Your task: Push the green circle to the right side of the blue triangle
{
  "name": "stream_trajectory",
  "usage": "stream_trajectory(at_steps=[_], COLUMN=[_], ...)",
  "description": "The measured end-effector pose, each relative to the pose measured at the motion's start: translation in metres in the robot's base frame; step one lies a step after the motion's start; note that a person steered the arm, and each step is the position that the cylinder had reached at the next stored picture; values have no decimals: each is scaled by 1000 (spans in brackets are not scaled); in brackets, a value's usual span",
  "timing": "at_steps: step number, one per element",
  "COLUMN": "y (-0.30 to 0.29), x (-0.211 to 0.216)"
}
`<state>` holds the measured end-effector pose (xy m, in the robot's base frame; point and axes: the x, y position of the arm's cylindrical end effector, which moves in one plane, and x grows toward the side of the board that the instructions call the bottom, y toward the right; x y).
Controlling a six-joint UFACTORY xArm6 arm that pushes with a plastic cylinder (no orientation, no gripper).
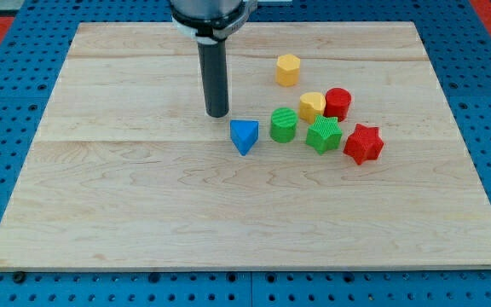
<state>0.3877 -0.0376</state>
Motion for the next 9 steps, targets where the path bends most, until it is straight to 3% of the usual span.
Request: stream_trajectory(at_steps=[1, 2, 3, 4, 6, 8, 9], y=[62, 63, 28, 75, 116, 176, 124], x=[28, 80, 93, 80, 85, 56, 46])
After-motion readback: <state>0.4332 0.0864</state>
